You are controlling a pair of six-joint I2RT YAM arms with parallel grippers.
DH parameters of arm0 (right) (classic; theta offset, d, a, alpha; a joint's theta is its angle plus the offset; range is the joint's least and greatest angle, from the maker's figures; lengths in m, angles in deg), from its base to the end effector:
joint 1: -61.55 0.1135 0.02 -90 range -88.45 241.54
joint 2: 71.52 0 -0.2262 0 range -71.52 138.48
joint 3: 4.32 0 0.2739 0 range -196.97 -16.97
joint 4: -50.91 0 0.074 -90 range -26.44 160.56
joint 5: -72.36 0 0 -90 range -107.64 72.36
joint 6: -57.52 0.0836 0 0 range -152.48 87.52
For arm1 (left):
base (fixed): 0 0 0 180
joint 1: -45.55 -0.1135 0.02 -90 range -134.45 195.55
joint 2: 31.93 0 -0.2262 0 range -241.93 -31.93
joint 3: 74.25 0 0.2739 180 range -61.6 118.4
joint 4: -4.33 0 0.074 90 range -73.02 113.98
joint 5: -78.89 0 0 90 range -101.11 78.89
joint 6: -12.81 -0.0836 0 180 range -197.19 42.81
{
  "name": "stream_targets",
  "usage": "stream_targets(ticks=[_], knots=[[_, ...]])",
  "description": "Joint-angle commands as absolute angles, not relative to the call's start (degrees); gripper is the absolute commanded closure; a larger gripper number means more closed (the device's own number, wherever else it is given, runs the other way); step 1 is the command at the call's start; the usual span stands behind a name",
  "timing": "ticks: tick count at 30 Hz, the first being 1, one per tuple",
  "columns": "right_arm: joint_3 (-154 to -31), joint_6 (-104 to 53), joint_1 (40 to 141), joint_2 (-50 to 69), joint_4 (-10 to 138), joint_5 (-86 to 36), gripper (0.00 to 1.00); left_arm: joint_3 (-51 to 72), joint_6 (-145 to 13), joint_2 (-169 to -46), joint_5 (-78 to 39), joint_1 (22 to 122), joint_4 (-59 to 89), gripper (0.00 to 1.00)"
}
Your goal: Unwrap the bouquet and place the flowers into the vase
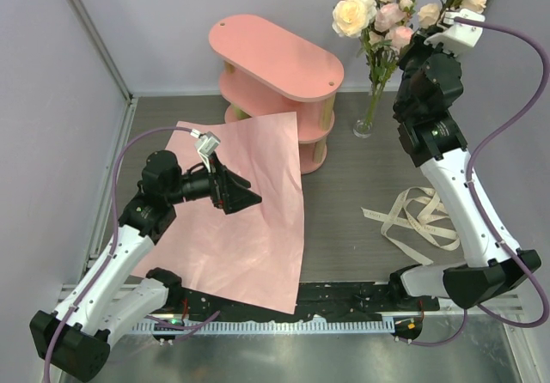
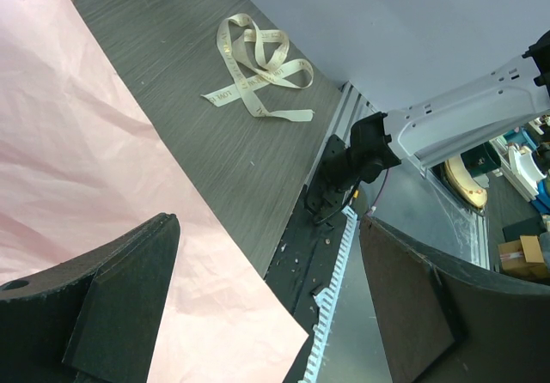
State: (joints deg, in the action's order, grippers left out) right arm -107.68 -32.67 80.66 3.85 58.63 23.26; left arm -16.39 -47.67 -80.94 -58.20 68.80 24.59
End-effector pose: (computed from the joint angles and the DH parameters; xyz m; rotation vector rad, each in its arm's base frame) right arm 0.3330 0.0574 0.5084 0.4150 1.2398 -0.1520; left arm 0.2245 -0.1631 0.3005 0.5453 1.8419 -1.3643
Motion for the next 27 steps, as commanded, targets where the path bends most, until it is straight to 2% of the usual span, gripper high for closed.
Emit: stream_targets(ticks=[1,10,27], knots=[[-108.7,-31.0,80.5,0.8,60.7,25.0,0.99,-14.1,-48.1,-80.9,-58.7,69.0,24.1,0.1],[-106.4,-31.6,80.5,1.5,55.9,22.8,0.99,-14.1,-48.0,-81.1,-58.7,69.0,24.1,0.1],[-111.3,-36.8,80.4,10.6,48.3,23.7,0.99,-14.2,-48.2,-81.1,-58.4,69.0,24.2,0.1]])
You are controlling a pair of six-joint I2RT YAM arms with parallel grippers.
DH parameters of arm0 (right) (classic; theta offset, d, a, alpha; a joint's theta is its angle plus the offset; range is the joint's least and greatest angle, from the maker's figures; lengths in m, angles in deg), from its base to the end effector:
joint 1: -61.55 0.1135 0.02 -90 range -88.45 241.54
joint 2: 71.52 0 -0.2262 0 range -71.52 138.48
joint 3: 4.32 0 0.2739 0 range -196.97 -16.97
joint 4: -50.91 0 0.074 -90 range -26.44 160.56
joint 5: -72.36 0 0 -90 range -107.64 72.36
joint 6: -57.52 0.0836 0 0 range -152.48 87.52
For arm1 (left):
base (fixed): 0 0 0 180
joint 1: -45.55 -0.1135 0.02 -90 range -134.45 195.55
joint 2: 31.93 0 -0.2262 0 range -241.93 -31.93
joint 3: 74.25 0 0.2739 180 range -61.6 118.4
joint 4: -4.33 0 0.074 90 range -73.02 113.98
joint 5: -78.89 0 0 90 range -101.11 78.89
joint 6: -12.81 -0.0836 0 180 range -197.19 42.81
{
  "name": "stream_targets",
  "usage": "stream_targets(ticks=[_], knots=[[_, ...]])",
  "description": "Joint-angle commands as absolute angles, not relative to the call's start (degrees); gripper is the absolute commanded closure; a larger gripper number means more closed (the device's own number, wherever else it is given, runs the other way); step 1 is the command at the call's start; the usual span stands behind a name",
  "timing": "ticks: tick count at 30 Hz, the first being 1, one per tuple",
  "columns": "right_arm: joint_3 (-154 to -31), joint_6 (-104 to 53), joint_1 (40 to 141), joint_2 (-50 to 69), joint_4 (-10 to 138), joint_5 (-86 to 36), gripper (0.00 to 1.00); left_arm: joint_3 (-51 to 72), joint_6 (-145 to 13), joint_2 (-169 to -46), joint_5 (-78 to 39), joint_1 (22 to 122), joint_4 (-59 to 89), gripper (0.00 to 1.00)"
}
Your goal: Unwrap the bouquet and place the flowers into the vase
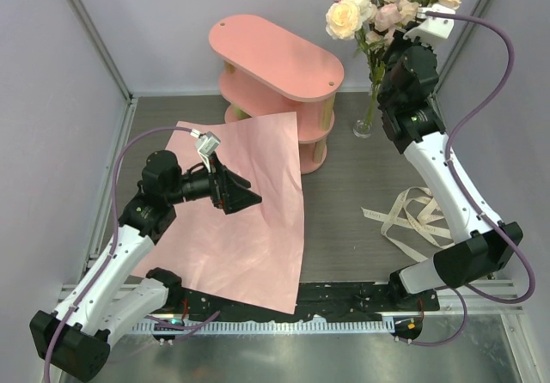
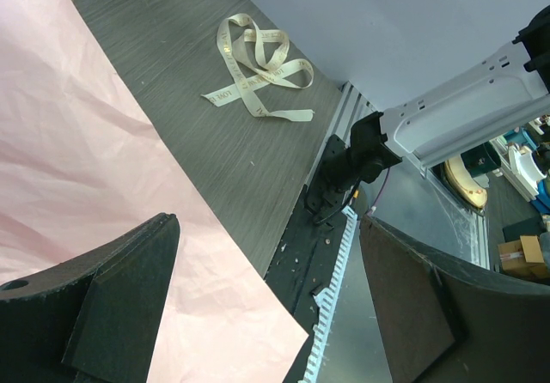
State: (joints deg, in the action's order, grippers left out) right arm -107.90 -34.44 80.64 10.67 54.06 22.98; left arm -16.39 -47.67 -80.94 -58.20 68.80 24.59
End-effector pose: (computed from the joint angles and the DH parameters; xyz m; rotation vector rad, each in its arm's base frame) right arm 0.3720 0.0712 0.4805 0.3803 1.2780 -0.1900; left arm 0.2245 -0.1631 0.3005 0.5453 1.8419 -1.3643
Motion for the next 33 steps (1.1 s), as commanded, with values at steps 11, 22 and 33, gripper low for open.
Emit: stream_targets(ticks=[11,22,33], knots=[[-114.1,-39.1,80.4,12.1,47.2,23.4,0.99,-14.1,-48.2,-81.0,-58.5,69.0,24.1,0.1],[-114.3,-38.2,80.4,13.6,47.4,23.5,0.99,-14.1,-48.4,-81.0,-58.3,69.0,24.2,0.1],[-113.6,-36.2,80.4,14.9,48.9,25.8,0.99,-14.1,-48.4,-80.9,-58.4,69.1,24.3,0.1]])
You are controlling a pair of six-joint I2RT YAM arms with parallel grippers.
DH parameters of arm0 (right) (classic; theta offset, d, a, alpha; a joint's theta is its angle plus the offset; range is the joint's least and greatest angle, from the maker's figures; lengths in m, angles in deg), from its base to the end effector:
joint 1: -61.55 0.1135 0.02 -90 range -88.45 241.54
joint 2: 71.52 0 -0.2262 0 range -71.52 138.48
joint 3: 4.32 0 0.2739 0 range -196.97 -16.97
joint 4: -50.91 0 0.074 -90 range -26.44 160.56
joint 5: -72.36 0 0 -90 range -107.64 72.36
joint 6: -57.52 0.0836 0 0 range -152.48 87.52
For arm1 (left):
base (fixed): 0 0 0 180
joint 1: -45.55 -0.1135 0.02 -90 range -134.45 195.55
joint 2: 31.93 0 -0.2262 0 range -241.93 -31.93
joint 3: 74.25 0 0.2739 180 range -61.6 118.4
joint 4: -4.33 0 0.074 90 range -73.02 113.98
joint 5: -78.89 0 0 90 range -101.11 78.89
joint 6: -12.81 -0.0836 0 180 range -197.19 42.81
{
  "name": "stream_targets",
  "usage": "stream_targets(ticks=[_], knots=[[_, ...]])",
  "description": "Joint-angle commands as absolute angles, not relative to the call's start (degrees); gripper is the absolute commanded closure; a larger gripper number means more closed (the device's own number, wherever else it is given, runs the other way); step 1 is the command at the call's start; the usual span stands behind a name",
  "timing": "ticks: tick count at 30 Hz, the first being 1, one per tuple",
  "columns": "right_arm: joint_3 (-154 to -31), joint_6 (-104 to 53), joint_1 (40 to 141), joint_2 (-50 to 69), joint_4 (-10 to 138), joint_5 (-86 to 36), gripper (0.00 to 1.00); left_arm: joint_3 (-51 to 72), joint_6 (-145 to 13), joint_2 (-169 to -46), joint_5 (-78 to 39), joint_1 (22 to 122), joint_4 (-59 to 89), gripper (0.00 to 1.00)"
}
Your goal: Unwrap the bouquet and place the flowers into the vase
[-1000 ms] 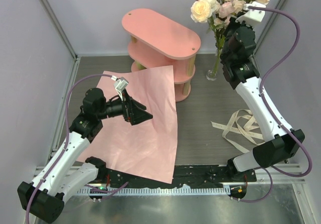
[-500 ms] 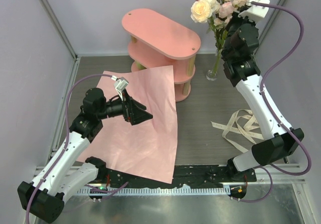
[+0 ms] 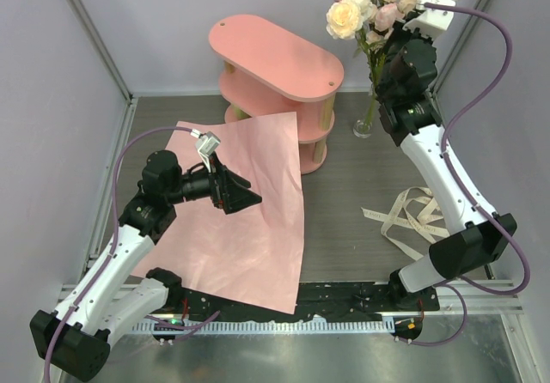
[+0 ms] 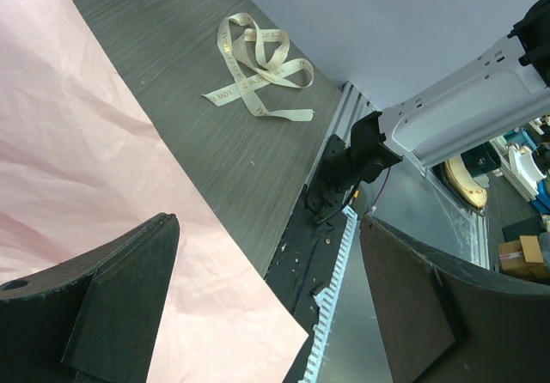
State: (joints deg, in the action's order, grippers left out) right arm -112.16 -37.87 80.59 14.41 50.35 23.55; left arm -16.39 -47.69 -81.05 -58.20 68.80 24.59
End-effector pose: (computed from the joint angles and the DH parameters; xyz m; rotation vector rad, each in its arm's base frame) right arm 0.3815 0.0734 0.4937 0.3775 1.2253 -0.2183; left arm 0.2248 -0.1632 0.3000 0.5449 1.8437 -1.3643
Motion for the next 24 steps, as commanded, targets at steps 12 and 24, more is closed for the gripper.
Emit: stream_targets(ticks=[12,24], knots=[[-115.2,-36.1,80.4,17.9,50.5,31.6,0.99,-14.1,-48.4,-80.9,-58.5,69.1,24.4,0.1],[-118.7,-35.6,80.4,21.4,54.2,36.1,0.99,-14.1,-48.4,-80.9,-58.5,69.0,24.4,0.1]])
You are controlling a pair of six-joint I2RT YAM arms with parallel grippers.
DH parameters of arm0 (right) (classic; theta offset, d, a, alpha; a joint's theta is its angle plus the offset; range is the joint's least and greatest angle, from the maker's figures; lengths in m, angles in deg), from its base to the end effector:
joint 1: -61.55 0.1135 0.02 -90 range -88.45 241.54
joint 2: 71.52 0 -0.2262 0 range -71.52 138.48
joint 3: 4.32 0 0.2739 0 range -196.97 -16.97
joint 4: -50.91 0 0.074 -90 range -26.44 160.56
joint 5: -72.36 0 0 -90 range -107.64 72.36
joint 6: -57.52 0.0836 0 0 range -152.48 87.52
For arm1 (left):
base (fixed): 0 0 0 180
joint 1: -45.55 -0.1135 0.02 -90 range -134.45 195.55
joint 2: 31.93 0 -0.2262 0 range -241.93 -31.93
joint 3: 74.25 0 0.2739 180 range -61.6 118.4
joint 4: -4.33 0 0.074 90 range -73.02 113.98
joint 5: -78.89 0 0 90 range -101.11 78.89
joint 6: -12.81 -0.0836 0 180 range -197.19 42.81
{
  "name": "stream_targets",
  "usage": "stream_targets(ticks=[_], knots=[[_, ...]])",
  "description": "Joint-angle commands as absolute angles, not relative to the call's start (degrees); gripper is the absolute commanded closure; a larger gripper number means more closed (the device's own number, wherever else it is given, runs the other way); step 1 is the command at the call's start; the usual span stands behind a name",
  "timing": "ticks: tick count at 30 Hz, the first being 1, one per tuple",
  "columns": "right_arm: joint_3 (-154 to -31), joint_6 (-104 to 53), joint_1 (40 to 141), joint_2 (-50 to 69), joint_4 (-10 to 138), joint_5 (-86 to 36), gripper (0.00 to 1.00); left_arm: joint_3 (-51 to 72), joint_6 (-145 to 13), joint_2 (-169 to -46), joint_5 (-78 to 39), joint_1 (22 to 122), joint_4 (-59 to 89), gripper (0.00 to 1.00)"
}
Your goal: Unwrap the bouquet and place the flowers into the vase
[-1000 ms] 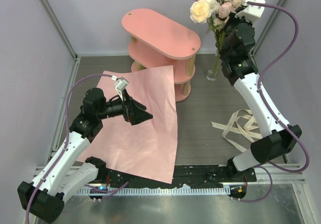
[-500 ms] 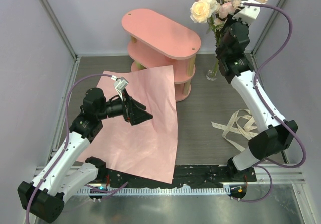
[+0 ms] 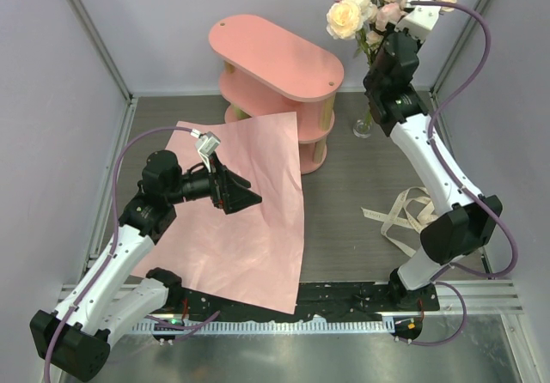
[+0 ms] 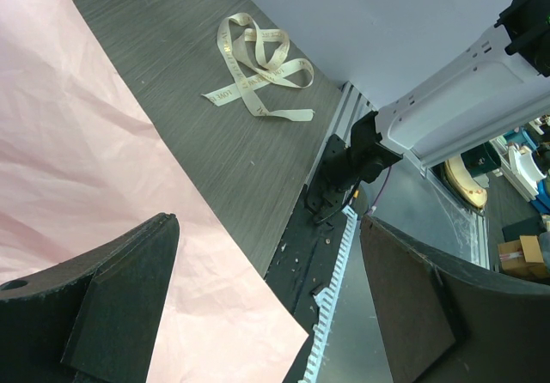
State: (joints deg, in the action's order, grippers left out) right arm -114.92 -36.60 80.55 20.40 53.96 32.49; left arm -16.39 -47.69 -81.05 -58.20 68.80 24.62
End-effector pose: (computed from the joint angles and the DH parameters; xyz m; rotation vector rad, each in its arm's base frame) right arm 0.4085 0.0728 0.4617 0.4831 1.3206 -0.3508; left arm 0.2248 -0.1632 0.2999 0.5447 1.8443 -1.3644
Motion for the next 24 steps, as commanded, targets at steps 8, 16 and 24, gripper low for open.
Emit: stream_targets(ticks=[8,16,24], knots=[[-124.2,-35.0,80.5,23.9,58.9,35.9,0.99,-14.1,-48.5,-81.0,-58.4,69.0,24.4,0.1],[-128.4,-35.9,80.4,26.6,61.6,37.0,0.99,-14.1,-48.4,-81.1,-58.6,69.0,24.4,0.1],[-129.5,-34.8,80.5,29.4,65.1,38.9,0.99,-14.1,-48.5,-81.1,-58.5,69.0,24.4,0.1]])
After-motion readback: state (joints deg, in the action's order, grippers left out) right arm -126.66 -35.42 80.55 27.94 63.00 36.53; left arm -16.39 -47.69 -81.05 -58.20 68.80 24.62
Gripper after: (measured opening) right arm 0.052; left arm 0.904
